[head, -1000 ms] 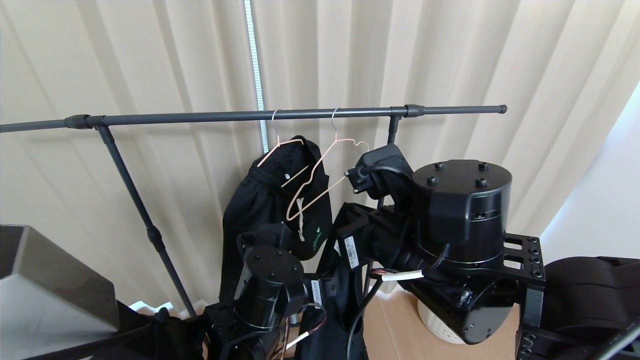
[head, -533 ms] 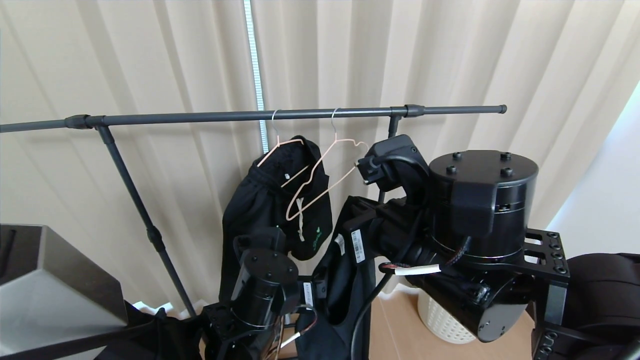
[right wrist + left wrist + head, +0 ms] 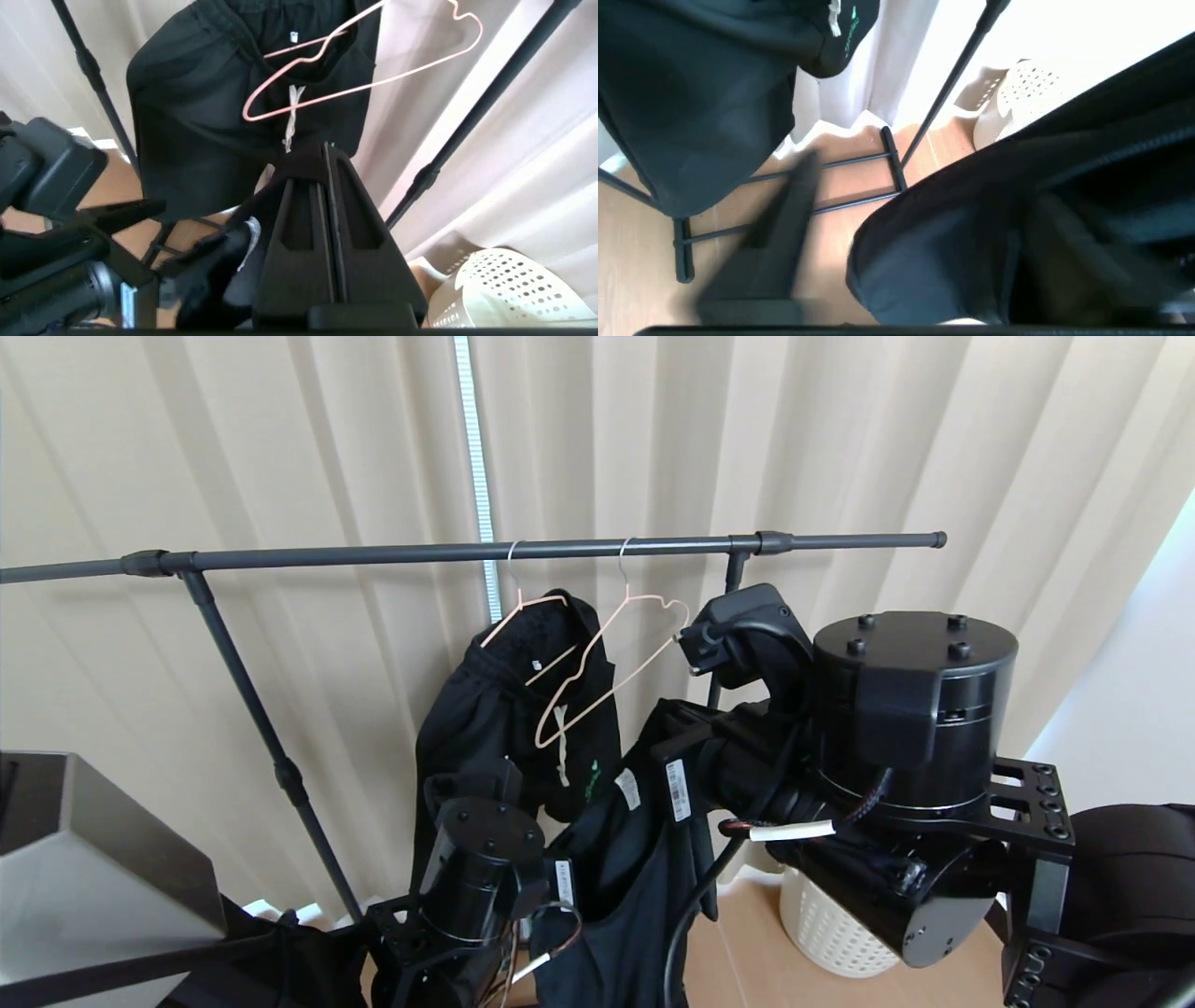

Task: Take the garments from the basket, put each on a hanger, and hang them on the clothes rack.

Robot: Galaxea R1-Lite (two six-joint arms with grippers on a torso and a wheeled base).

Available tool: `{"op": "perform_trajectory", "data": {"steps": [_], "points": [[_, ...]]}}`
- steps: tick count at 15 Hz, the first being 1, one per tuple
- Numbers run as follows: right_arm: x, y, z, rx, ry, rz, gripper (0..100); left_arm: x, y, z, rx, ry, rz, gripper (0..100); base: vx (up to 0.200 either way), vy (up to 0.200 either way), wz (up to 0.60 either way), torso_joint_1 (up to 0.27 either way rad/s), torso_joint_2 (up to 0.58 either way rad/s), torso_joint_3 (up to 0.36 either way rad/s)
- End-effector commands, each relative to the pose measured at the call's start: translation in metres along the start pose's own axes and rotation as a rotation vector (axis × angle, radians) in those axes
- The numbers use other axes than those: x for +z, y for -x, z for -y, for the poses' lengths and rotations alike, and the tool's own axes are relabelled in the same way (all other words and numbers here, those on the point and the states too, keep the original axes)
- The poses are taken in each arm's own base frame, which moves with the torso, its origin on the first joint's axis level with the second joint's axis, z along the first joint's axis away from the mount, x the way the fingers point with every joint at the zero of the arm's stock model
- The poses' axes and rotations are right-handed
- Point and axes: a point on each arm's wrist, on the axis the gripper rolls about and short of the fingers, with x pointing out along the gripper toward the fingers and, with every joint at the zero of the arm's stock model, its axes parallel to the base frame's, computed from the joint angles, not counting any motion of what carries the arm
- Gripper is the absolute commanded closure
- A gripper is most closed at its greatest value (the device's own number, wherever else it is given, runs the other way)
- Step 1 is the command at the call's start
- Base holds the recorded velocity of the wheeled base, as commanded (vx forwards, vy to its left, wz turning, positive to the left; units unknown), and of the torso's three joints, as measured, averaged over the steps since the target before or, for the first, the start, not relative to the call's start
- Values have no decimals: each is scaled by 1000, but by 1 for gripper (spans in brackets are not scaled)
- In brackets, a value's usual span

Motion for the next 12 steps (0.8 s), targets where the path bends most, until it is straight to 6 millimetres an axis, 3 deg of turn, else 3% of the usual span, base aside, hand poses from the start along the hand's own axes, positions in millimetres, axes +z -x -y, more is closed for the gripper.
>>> {"op": "perform_trajectory", "data": {"steps": [1, 3, 4, 7, 12], "points": [[-1, -6, 9, -31, -1, -8, 100, 9, 8, -1, -11, 8, 29, 100, 0, 0, 0, 0, 0, 0], [-3, -9, 15, -45, 6, -16, 100, 14, 14, -4, -13, 2, 44, 100, 0, 0, 0, 0, 0, 0], [-8, -15, 30, -58, 50, -38, 100, 29, 26, -8, -30, 5, 89, 100, 0, 0, 0, 0, 0, 0], [-16, -18, 44, -52, 107, -70, 100, 44, 34, -17, -18, 5, 133, 100, 0, 0, 0, 0, 0, 0], [-36, -16, 49, -11, 239, -137, 100, 53, 42, -20, -26, 18, 164, 100, 0, 0, 0, 0, 0, 0]]}}
